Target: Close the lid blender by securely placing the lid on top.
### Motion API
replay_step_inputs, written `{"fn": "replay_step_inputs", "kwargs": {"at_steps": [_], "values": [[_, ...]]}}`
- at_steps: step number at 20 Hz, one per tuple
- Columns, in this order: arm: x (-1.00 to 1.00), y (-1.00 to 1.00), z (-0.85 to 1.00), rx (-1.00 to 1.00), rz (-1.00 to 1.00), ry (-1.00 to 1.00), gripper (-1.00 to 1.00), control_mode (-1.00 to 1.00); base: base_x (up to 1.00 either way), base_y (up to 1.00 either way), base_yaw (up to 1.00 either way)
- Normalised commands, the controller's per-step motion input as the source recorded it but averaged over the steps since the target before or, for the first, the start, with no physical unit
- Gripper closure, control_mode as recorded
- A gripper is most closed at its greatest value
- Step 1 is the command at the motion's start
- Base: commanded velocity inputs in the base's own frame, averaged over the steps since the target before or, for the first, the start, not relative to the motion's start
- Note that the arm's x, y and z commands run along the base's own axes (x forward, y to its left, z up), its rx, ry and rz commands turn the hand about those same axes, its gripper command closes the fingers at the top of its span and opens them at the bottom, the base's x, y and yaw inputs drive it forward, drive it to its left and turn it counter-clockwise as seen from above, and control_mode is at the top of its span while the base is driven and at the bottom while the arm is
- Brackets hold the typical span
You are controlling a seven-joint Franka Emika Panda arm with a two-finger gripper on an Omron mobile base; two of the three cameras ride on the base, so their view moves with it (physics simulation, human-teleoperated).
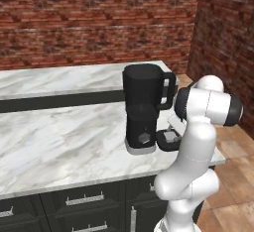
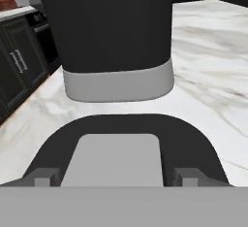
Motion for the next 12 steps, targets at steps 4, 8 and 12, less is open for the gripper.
{"fn": "replay_step_inputs", "kwargs": {"at_steps": [4, 8, 12], "values": [[-0.25, 0.11, -0.6, -0.02, 0.0, -0.2, -1.0, -1.0, 0.0, 0.0, 0.0], [-0.41, 0.05, -0.62, 0.0, 0.0, -0.3, -1.0, -1.0, 0.0, 0.0, 0.0], [-0.16, 0.19, -0.66, -0.02, 0.0, -0.17, -1.0, -1.0, 0.0, 0.0, 0.0]]}}
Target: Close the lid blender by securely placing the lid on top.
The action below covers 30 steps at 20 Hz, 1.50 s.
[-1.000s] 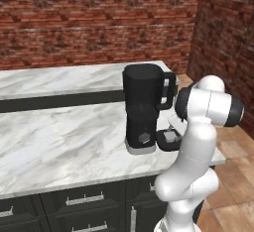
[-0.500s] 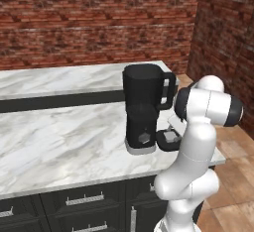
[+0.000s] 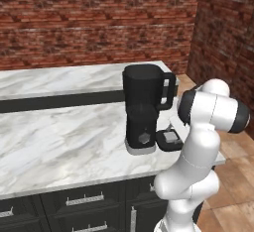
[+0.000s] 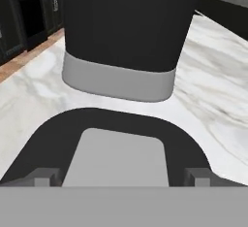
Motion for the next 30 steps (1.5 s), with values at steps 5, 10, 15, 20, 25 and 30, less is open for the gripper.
{"fn": "replay_step_inputs", "kwargs": {"at_steps": [5, 10, 15, 20, 25, 30], "values": [[0.0, 0.34, -0.75, -0.12, 0.0, 0.04, 1.0, -1.0, 0.0, 0.0, 0.0], [-0.02, 0.19, -0.56, -0.08, 0.0, 0.06, 1.0, -1.0, 0.0, 0.0, 0.0], [-0.25, 0.06, -0.25, 0.0, 0.0, -0.14, 1.0, -1.0, 0.0, 0.0, 0.0], [-0.12, -0.12, 0.58, 0.0, 0.0, -0.05, 1.0, -1.0, 0.0, 0.0, 0.0], [-0.26, -0.43, 1.0, 0.0, 0.0, 0.0, 1.0, -1.0, 0.0, 0.0, 0.0], [-0.46, -0.37, 1.0, 0.0, 0.0, 0.0, 1.0, -1.0, 0.0, 0.0, 0.0]]}}
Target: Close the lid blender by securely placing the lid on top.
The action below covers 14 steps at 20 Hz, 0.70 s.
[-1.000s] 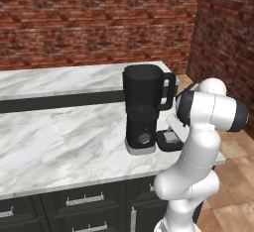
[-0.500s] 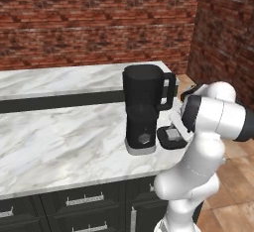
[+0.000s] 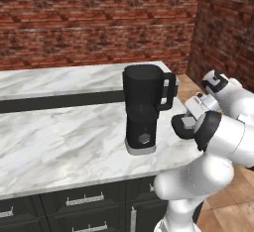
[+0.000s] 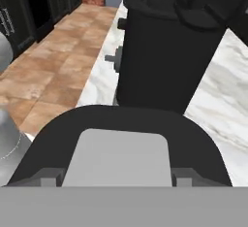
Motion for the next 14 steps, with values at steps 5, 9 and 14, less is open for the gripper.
{"fn": "replay_step_inputs", "kwargs": {"at_steps": [5, 9, 14], "values": [[-0.62, -0.16, 1.0, 0.0, 0.0, 0.0, 1.0, -1.0, 0.0, 0.0, 0.0], [-0.56, 0.0, 1.0, 0.0, 0.0, -0.04, 1.0, -1.0, 0.0, 0.0, 0.0], [-0.53, 0.02, 1.0, 0.0, 0.0, -0.16, 1.0, -1.0, 0.0, 0.0, 0.0]]}}
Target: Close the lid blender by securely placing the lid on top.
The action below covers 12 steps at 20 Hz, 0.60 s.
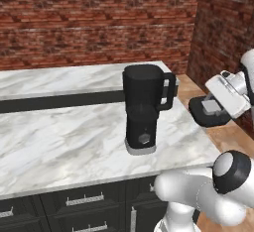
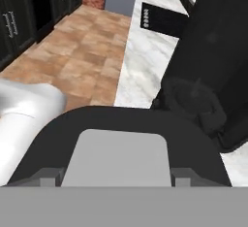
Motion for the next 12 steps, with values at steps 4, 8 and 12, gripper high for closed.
{"fn": "replay_step_inputs", "kwargs": {"at_steps": [4, 8, 12], "values": [[-0.56, 0.1, 1.0, 0.0, 0.0, -0.24, 1.0, -1.0, 0.0, 0.0, 0.0], [-0.13, 0.47, 1.0, 0.0, 0.0, -0.18, 1.0, -1.0, 0.0, 0.0, 0.0], [0.0, 0.77, 1.0, 0.0, 0.0, -0.12, 1.0, -1.0, 0.0, 0.0, 0.0]]}}
